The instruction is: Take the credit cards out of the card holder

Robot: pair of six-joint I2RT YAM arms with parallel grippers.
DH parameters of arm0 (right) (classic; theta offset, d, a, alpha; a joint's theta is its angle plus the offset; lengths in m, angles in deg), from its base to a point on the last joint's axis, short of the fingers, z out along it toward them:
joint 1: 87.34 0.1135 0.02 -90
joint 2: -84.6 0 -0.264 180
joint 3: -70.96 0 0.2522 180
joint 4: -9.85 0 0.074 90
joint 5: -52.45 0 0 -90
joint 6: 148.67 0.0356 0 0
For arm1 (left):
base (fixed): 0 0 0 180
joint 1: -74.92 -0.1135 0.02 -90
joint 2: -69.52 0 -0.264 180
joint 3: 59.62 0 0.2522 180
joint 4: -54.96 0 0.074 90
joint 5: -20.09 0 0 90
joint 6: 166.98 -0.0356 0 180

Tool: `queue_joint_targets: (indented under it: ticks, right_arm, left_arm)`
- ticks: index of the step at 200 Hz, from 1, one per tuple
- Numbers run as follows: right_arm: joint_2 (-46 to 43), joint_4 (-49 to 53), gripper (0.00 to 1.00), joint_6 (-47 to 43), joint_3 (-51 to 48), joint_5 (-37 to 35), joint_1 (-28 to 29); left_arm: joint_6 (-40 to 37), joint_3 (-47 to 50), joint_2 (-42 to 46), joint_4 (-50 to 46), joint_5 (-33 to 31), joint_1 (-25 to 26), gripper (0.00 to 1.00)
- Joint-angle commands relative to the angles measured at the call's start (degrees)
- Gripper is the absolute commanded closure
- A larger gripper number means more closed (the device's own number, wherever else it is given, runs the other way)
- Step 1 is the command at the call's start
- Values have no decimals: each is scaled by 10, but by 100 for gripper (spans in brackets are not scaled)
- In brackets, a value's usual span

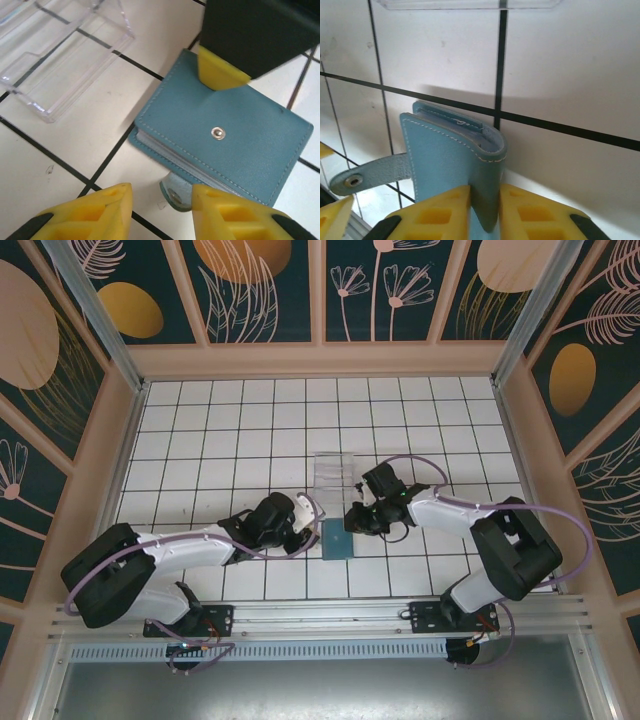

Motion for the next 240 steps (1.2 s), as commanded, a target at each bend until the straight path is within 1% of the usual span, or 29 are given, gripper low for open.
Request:
queue_joint_targets:
  ticks: [1, 29, 59, 74, 91, 101, 106, 119, 130, 143, 174, 193, 206, 209, 221, 240]
  right_arm:
    - [-25, 42, 76, -4, 22, -35, -4]
    - [-28, 64, 72, -7, 36, -50, -3]
    - [-30, 64, 69, -4, 43, -56, -1]
    - [-29, 61, 68, -1, 41, -58, -1]
    - [-30, 58, 68, 3, 37, -59, -1]
    - [-29, 56, 68, 5, 35, -60, -1]
    - [-29, 55, 68, 6, 34, -60, -1]
    - [-29, 50, 68, 7, 30, -56, -1]
    - [-28, 49, 68, 8, 28, -55, -1]
    - [-31, 51, 67, 7, 26, -58, -2]
    - [-45, 52, 67, 8, 13, -63, -8]
    - [-54, 54, 66, 7, 4, -65, -14]
    - [-61, 57, 66, 7, -1, -67, -19]
    - [-63, 58, 66, 7, -3, -68, -20]
    - [-71, 58, 65, 8, -9, -69, -25]
    - [-78, 55, 65, 9, -15, -67, -31]
  left_arm:
    - [52, -24, 8, 14, -27, 0, 62]
    - [92, -53, -1, -21, -62, 0, 60]
    - [145, -100, -11, -108, -94, 0, 56]
    - [191, -131, -15, -155, -122, 0, 56]
    - [250, -168, -22, -205, -134, 0, 53]
    - [291, -187, -29, -230, -147, 0, 56]
    - [313, -194, -33, -237, -142, 0, 56]
    - [345, -207, -42, -236, -101, 1, 57]
    - [392, -216, -51, -240, -86, 2, 58]
    - [426, -226, -67, -254, -66, 5, 57]
    - [444, -247, -100, -286, -57, 25, 49]
    - [451, -254, -118, -293, -44, 34, 47]
    - [453, -253, -131, -309, -48, 41, 45]
    - [453, -268, -134, -313, -48, 43, 45]
    - [451, -277, -146, -329, -54, 48, 43]
    - [444, -282, -161, -335, -50, 49, 41]
